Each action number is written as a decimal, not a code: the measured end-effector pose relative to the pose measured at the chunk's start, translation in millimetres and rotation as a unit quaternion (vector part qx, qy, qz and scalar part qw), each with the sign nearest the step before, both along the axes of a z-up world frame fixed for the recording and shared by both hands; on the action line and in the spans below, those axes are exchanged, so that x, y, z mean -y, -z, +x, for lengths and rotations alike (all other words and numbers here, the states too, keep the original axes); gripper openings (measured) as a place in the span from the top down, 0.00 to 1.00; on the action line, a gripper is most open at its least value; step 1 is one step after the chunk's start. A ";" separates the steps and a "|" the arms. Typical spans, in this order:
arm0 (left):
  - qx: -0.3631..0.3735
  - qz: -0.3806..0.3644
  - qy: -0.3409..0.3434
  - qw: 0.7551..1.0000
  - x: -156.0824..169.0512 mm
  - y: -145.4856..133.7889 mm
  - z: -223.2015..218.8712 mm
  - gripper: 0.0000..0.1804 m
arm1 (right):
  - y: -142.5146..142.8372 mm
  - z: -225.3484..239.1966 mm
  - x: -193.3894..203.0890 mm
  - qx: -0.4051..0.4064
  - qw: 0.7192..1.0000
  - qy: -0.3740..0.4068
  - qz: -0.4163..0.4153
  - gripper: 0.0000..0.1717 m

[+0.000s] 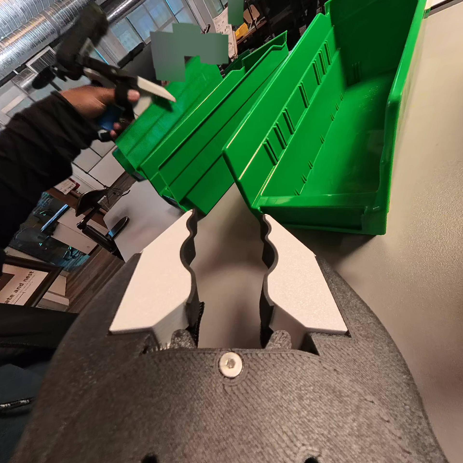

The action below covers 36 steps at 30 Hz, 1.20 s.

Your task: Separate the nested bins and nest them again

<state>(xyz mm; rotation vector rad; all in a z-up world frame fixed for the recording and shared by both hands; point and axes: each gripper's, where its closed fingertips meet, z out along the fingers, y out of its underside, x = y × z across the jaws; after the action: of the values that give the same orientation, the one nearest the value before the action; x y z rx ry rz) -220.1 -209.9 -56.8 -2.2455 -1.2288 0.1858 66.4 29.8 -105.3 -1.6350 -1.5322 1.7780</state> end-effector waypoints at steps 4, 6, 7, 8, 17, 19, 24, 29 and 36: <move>-0.036 0.059 0.022 0.997 -25.7 -65.2 12.7 0.41 | 0.5 -0.3 -0.1 0.002 1.000 0.000 -0.001 0.70; -0.049 0.089 0.040 0.994 -44.4 -92.7 26.0 0.41 | 0.6 -0.3 0.1 0.002 1.000 0.000 -0.001 0.70; -0.049 0.105 0.049 0.992 -54.6 -102.8 34.2 0.41 | 0.6 -0.2 0.1 0.002 1.000 -0.001 -0.001 0.70; -0.046 0.121 0.057 0.990 -65.2 -110.0 42.8 0.41 | 0.6 -0.2 0.2 0.002 1.000 -0.001 -0.001 0.70; 0.056 0.179 0.084 0.979 -130.0 -72.1 92.7 0.41 | -1.2 1.1 0.7 -0.003 1.000 -0.004 -0.003 0.70; 0.051 0.157 0.081 0.983 -131.9 -57.7 88.2 0.40 | -1.3 1.4 0.9 -0.004 1.000 -0.005 -0.004 0.70; 0.038 0.126 0.066 0.989 -131.4 -38.7 74.7 0.39 | -1.7 1.6 0.7 -0.005 1.000 -0.006 -0.006 0.70; 0.037 0.100 0.066 0.992 -135.3 -21.7 73.8 0.37 | -1.6 1.7 1.0 -0.004 1.000 -0.008 -0.008 0.70; 0.023 0.090 0.062 0.994 -139.8 -17.7 70.9 0.34 | -2.1 2.0 1.4 -0.005 1.000 -0.010 -0.009 0.71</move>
<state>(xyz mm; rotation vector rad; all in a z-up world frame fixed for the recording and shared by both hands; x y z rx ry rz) -149.2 -70.1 -39.0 -2.1705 -1.0804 -0.0232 68.5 28.5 -103.1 -1.6214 -1.5376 1.8119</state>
